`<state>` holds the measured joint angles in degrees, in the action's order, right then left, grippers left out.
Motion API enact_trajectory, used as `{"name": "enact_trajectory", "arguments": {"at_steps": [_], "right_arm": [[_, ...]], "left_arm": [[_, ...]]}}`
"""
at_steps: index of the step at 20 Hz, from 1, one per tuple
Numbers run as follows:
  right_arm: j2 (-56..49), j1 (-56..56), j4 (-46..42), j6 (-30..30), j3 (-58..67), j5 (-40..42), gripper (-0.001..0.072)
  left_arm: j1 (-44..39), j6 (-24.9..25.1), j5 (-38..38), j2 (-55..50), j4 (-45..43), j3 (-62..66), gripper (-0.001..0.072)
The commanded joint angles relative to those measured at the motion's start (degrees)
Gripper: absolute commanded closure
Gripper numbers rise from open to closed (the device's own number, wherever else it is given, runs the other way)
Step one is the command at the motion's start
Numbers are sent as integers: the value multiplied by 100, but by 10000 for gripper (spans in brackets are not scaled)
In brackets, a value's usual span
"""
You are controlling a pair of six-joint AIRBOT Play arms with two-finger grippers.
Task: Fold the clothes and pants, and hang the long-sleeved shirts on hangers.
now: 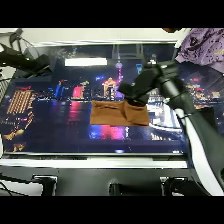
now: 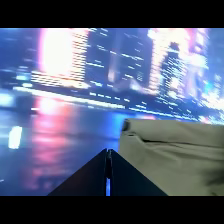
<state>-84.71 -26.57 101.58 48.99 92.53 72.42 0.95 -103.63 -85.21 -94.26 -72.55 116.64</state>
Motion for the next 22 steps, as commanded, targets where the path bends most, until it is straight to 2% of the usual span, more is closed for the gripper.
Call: {"name": "enact_trajectory", "arguments": {"at_steps": [1, 6, 11, 12, 13, 14, 15, 17, 19, 22], "right_arm": [[-393, -389, 328, -461, 7, -765, 684], [-695, -400, 573, -459, 7, -997, 683], [-1025, -404, 1099, -105, 7, -1167, 670], [-1073, -404, 1222, -44, 7, -1311, 600], [-1104, -404, 1351, 11, 7, -1515, 475], [-1113, -404, 1530, 186, 7, -1797, 405], [-1106, -404, 1738, 407, 11, -2072, 365], [-1078, -404, 2116, 761, 138, -2385, 176], [-1075, -361, 2118, 901, 588, -2144, 173], [-1012, 57, 2118, 1082, 1436, -1316, 170]], "left_arm": [[251, 33, -92, 94, -37, 4, 693], [254, 35, -85, 81, -37, -94, 692], [254, 35, -72, 76, -37, -234, 692], [254, 35, -72, 74, -39, -234, 692], [254, 35, -72, 74, -39, -234, 692], [254, 33, -72, 74, -39, -234, 692], [254, 35, -72, 74, -39, -234, 692], [254, 33, -72, 74, -39, -234, 692], [254, 31, -72, 74, -39, -234, 692], [254, 31, -72, 74, -39, -234, 692]]}}
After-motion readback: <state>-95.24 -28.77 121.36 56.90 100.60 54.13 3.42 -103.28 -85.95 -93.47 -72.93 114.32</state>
